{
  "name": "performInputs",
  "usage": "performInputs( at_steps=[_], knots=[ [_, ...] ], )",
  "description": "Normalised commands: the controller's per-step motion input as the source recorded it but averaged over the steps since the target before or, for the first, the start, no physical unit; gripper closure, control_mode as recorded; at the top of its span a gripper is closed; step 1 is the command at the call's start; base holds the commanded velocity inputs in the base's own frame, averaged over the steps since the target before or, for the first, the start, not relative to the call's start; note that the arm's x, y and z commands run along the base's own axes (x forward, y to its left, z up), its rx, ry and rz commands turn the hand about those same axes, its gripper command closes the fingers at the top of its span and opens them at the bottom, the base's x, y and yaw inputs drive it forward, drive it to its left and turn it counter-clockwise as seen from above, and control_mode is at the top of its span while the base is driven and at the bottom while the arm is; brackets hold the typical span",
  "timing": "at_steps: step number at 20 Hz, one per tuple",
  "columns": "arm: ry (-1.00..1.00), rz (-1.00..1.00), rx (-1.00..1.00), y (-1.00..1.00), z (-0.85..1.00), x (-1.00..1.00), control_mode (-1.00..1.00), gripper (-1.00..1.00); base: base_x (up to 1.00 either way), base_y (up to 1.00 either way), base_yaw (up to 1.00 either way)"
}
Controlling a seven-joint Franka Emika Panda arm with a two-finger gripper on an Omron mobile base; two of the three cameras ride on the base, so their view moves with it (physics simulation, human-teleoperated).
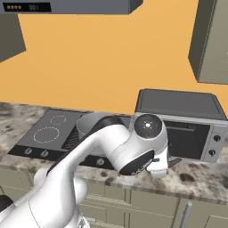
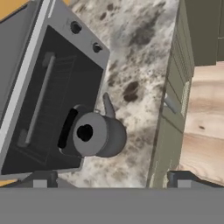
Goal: Pick the kettle from the counter and place it on a stove burner. Then turn the burner on.
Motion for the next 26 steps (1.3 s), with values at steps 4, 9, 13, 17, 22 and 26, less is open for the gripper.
performInputs(
  at_steps=[4, 9, 13, 17, 22, 26],
  knots=[
    [0.00, 0.00, 0.00, -0.12, -0.06, 0.48, -1.00, -1.00, 0.00, 0.00, 0.00],
    [0.00, 0.00, 0.00, -0.14, -0.10, 0.48, -1.00, -1.00, 0.00, 0.00, 0.00],
    [0.02, 0.00, 0.01, -0.04, -0.26, 0.50, -1.00, -1.00, 0.00, 0.00, 0.00],
    [0.07, 0.00, 0.04, 0.00, -0.39, 0.49, -1.00, -1.00, 0.00, 0.00, 0.00],
    [0.10, 0.00, 0.05, -0.06, -0.48, 0.28, -1.00, -1.00, 0.00, 0.00, 0.00],
    [0.06, 0.00, 0.05, -0.08, -0.45, 0.23, -1.00, -1.00, 0.00, 0.00, 0.00]
  ],
)
